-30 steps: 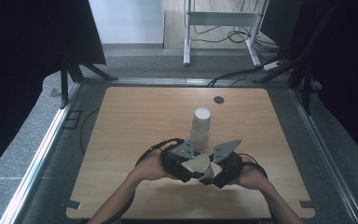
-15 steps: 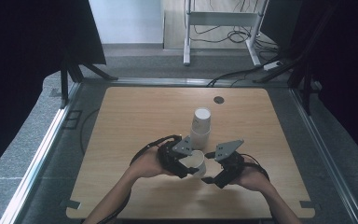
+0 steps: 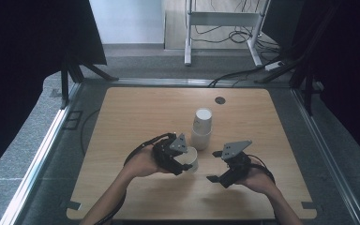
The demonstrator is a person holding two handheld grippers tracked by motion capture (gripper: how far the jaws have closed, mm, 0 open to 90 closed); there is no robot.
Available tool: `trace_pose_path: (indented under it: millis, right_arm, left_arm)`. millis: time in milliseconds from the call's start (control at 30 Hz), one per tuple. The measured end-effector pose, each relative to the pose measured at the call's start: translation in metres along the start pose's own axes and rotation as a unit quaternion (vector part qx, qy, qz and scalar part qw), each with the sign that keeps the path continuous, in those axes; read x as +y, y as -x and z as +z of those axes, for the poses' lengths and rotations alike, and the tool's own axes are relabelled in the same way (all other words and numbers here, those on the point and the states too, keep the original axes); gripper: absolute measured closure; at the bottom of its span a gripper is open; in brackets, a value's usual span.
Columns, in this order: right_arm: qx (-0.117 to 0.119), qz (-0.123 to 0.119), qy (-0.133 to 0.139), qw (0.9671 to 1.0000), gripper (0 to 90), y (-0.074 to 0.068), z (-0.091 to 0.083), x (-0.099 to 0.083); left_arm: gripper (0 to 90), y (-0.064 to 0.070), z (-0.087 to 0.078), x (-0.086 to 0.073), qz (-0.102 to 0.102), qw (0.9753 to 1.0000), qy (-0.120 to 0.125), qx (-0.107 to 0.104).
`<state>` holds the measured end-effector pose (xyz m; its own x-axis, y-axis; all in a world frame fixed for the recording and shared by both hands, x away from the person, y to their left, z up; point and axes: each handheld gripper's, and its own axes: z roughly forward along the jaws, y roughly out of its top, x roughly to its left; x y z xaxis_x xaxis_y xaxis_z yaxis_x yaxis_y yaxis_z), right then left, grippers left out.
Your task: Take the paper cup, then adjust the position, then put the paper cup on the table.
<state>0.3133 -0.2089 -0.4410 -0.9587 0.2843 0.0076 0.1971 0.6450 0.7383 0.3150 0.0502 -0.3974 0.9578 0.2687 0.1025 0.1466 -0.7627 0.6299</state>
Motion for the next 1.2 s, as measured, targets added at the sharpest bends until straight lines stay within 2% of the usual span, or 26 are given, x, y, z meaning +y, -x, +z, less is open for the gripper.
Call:
trace_pose_path:
  millis: [300, 533, 900, 1200]
  right_arm:
    - [-0.032, 0.028, 0.011, 0.9991, 7.8, 0.005, -0.008, -0.011]
    - [-0.058, 0.051, 0.021, 0.9968, 6.6, 0.009, -0.015, -0.023]
    - [-0.097, 0.094, 0.037, 0.9902, 2.6, 0.016, -0.024, -0.046]
    - [-0.127, 0.126, 0.037, 0.9832, 0.0, 0.021, -0.026, -0.064]
  left_arm:
    - [32.6, -0.007, -0.005, -0.008, -0.016, 0.9995, -0.016, 0.023]
    - [32.6, -0.014, -0.011, -0.018, -0.034, 0.9982, -0.028, 0.042]
    - [32.6, -0.025, -0.015, -0.030, -0.061, 0.9945, -0.051, 0.068]
    - [32.3, -0.037, -0.012, -0.037, -0.086, 0.9890, -0.078, 0.092]
